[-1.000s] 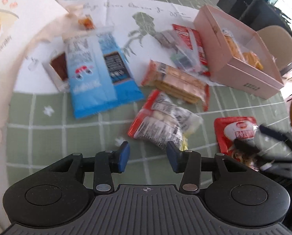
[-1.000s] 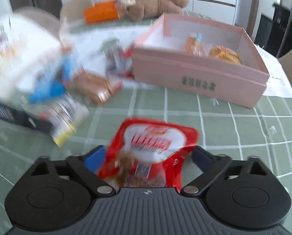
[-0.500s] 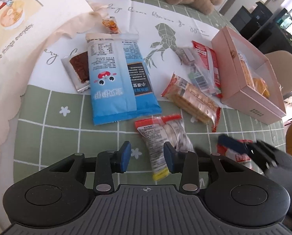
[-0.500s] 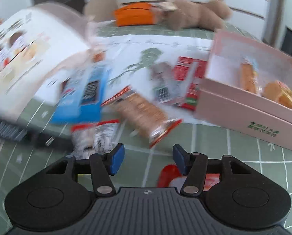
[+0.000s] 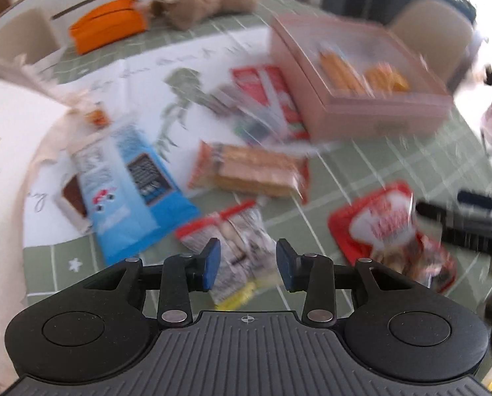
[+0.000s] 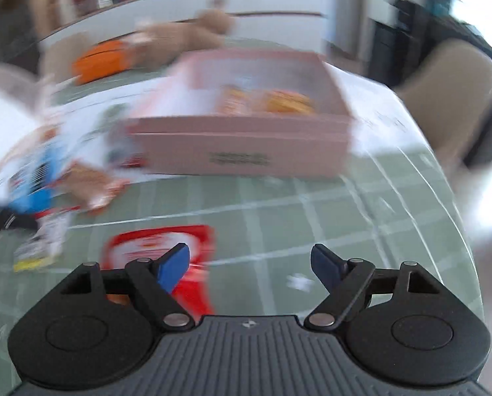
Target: Organize snacks
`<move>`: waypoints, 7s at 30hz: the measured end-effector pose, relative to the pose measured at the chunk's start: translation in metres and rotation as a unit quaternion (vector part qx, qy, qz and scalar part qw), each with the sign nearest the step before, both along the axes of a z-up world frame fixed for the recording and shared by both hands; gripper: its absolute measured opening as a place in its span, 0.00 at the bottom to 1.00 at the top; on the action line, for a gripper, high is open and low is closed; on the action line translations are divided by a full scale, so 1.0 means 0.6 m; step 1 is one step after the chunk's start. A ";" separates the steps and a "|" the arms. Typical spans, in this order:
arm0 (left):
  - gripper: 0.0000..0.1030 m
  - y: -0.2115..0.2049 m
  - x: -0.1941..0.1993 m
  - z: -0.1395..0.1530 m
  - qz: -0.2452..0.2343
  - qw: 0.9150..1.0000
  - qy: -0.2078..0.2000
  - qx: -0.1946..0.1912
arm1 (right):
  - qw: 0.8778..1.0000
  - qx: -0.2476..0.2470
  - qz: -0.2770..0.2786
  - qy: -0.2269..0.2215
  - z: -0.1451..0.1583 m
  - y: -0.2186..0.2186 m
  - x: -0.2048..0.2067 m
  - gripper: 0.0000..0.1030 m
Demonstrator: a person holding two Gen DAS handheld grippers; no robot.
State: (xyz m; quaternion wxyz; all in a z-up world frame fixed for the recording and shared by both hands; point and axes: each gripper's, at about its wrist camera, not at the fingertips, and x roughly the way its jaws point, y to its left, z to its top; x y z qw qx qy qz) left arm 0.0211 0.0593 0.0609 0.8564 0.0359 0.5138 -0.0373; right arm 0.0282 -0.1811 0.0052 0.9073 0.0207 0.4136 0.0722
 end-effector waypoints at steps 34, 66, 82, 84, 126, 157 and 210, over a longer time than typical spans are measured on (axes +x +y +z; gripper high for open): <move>0.40 0.057 0.019 -0.027 0.075 0.993 0.011 -0.090 | 0.999 -0.033 -0.011 -0.041 -0.028 0.001 -0.017 1.00; 0.45 0.056 0.009 -0.017 0.074 0.996 0.022 -0.051 | 0.989 -0.058 0.114 0.072 0.001 0.179 -0.021 1.00; 0.53 0.048 0.044 -0.014 0.101 0.990 0.034 -0.090 | 0.990 -0.055 0.117 0.055 0.000 0.168 -0.039 1.00; 0.55 0.046 0.047 -0.016 0.102 0.990 0.033 -0.087 | 0.990 -0.055 0.121 0.055 0.000 0.163 -0.042 1.00; 0.54 -0.028 0.023 -0.026 0.036 0.998 0.021 -0.042 | 0.992 -0.039 0.110 0.044 -0.003 0.061 -0.044 1.00; 0.55 0.006 -0.029 -0.023 0.049 0.998 0.008 -0.043 | 0.984 -0.044 0.166 0.042 0.022 0.102 -0.060 0.57; 0.54 -0.040 0.051 0.151 -0.005 0.972 -0.078 -0.224 | 0.988 0.022 0.152 -0.012 0.189 -0.021 0.044 0.53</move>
